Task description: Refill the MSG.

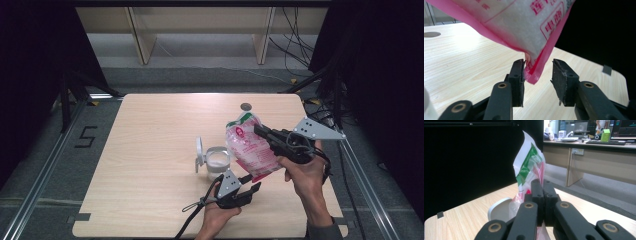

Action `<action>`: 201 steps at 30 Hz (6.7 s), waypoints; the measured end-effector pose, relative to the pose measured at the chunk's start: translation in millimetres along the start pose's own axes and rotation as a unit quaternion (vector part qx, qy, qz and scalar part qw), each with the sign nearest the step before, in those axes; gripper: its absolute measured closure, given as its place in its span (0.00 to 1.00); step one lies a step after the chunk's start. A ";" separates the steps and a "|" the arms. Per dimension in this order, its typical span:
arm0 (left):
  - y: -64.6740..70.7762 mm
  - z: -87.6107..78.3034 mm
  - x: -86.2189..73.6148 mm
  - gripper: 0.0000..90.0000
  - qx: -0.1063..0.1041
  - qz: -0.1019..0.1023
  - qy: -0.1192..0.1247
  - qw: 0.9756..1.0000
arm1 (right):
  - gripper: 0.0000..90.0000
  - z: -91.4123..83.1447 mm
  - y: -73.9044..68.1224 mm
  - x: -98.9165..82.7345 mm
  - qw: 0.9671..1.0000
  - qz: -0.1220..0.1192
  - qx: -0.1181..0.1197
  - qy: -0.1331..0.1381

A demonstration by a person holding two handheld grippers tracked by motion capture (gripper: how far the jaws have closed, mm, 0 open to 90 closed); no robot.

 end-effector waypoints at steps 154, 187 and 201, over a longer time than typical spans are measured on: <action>-67.4 -99.9 -16.3 0.58 0.103 -0.010 0.006 0.995 | 0.90 -34.8 123.7 -145.5 0.961 0.052 -0.219 -0.160; -82.1 -113.8 -13.1 0.53 0.109 -0.014 0.011 0.994 | 0.46 -23.7 89.1 -128.6 0.967 0.028 -0.215 -0.136; -94.9 -130.3 -10.3 0.55 0.137 -0.006 0.003 0.991 | 0.43 -9.1 65.9 -148.1 0.975 0.019 -0.153 -0.159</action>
Point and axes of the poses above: each handheld gripper's, and its own axes: z roughly forward along the jaws, x roughly out of its top, y roughly to its right, the point moved 8 cm from there along z, roughly forward along the jaws, and after that the axes turned 3 degrees about z, right-handed, at the moved point
